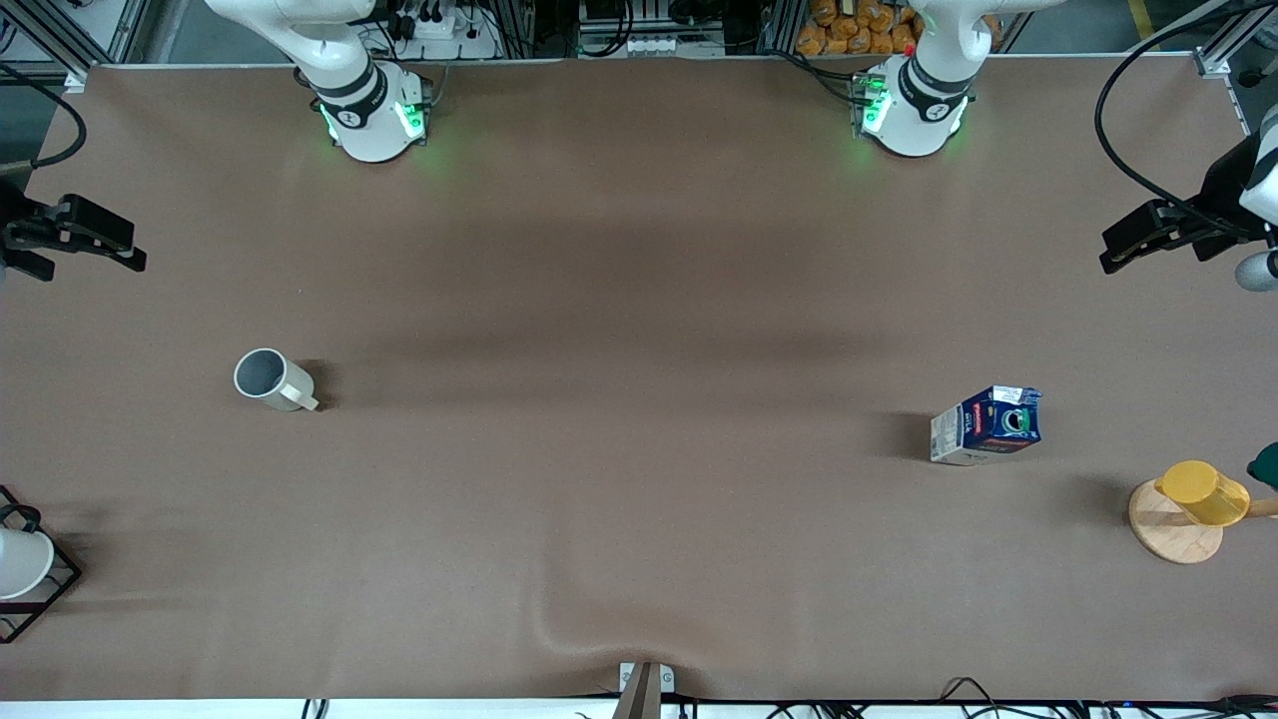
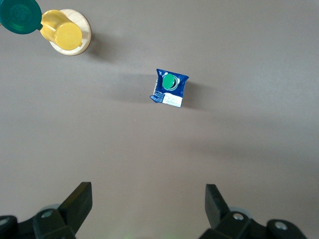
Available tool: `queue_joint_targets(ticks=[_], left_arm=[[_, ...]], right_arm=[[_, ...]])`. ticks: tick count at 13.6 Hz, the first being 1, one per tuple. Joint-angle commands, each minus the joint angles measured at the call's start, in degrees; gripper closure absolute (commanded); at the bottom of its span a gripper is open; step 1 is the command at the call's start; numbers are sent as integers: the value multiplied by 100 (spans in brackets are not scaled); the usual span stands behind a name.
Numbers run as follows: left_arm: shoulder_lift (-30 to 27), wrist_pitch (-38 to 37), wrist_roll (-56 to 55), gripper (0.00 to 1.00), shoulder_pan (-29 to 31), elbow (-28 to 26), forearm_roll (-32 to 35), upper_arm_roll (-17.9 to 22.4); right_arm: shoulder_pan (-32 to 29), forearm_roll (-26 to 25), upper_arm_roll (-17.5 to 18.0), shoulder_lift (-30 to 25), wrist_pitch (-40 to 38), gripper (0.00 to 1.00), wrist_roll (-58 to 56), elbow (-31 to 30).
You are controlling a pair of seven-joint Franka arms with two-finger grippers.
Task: Place milk next to cup
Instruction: 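Reach the left gripper toward the blue milk carton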
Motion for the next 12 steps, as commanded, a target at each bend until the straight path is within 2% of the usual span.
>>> queue_joint_targets(ticks=[1,3,5,7,12], left_arm=[[62,-110,135,0,38,154,-134,4],[97,-110,83,0,30,154,-90,4],[499,12,153,0,82,154,-81,82],[790,695,144,0,91,-29,-143,83],[1537,1419,161,0,276,-101,-178,83]], right_arm=[[-20,-26,-14,-5,-27,0,100,-6],[-28,-26,-14,-5,-27,0,143,3],[6,-34,-14,-5,-36,0,345,3],[16,-26,-14,4,-27,0,346,3],[24,44,-5,4,-27,0,346,55]])
